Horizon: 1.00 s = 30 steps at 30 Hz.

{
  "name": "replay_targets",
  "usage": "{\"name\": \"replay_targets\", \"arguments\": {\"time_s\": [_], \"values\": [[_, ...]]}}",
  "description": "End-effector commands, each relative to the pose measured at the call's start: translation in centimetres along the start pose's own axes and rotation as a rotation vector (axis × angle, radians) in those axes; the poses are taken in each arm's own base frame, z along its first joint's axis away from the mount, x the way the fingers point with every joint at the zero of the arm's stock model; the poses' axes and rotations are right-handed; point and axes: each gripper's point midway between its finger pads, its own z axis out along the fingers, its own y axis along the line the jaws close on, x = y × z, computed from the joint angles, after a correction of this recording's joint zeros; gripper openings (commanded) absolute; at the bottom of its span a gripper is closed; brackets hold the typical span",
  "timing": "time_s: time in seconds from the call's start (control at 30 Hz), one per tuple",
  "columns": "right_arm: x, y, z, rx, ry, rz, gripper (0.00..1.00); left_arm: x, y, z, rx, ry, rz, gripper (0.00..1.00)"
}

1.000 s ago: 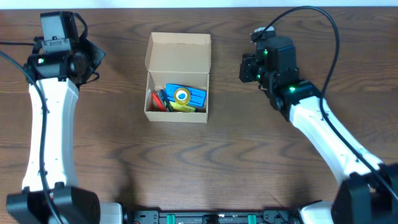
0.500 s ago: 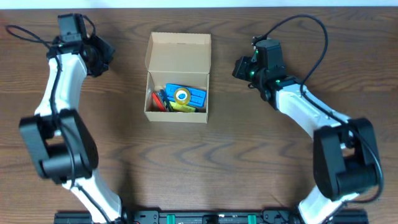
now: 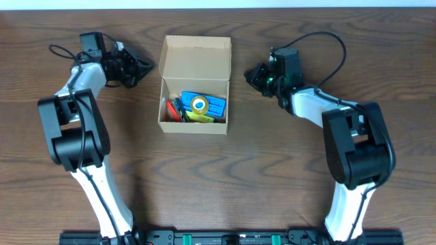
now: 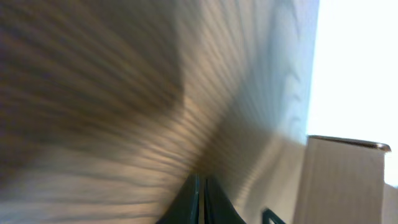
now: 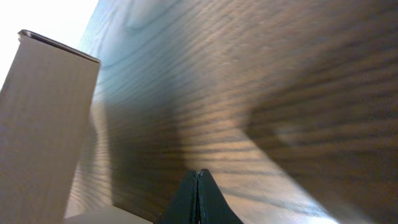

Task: Pack container
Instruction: 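Raise both grippers to the box lid flaps at the back, then fold the lid forward with both grippers to close the box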

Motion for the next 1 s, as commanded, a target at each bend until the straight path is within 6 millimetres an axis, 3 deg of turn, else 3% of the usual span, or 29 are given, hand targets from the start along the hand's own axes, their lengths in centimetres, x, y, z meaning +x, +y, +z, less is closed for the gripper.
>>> {"name": "replay_targets", "arguments": {"time_s": [0.0,0.27,0.67,0.97], "values": [[0.4,2.0,1.3,-0.07,0.047,0.02,0.01,2.2,-1.9,1.3,0.114,0.134,-0.017,0.05],[-0.5,6.2,2.2,-0.149,0.035,-0.067,0.01,3.8,-3.3,2.0,0.187,0.212,0.019,0.05],[-0.5,9.0,1.7,-0.25,0.052,-0.196,0.01,5.2,-7.7,0.0,0.39,0.325,0.184,0.05],[-0.5,11.7,0.0,-0.337,0.066,-0.273,0.01,4.7,-9.9,-2.2,0.467,0.339,0.259,0.05]]}}
